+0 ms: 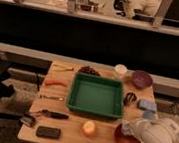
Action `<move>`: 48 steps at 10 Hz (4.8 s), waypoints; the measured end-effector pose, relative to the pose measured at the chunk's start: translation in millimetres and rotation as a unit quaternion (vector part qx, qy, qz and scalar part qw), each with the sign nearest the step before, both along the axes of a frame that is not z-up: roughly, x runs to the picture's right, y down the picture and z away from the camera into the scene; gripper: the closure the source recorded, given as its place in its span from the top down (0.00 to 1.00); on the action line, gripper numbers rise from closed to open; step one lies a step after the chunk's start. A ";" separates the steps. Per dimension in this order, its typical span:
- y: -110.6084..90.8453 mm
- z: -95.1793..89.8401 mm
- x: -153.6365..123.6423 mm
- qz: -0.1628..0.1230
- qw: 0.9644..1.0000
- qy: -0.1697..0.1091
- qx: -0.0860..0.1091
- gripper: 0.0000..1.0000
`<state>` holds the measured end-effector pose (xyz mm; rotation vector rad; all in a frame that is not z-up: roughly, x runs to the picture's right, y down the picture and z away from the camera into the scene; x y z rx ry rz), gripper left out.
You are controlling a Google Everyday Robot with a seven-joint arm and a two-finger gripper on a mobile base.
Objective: Wipe red bowl with towel
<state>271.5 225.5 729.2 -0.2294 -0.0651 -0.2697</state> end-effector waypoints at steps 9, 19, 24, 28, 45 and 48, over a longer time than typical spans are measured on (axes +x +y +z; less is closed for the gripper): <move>43.1 -34.5 -10.9 0.021 0.997 -0.063 -0.046 0.01; 32.2 -56.3 4.0 0.044 0.994 -0.101 -0.007 0.01; 14.1 -58.2 -2.6 0.036 0.992 -0.119 0.022 0.01; 9.6 -67.8 -13.5 0.023 0.992 -0.118 0.032 0.16; -6.6 -77.0 -10.5 0.052 0.989 -0.136 0.023 0.80; -3.6 -80.5 -8.0 0.052 0.988 -0.141 0.025 0.80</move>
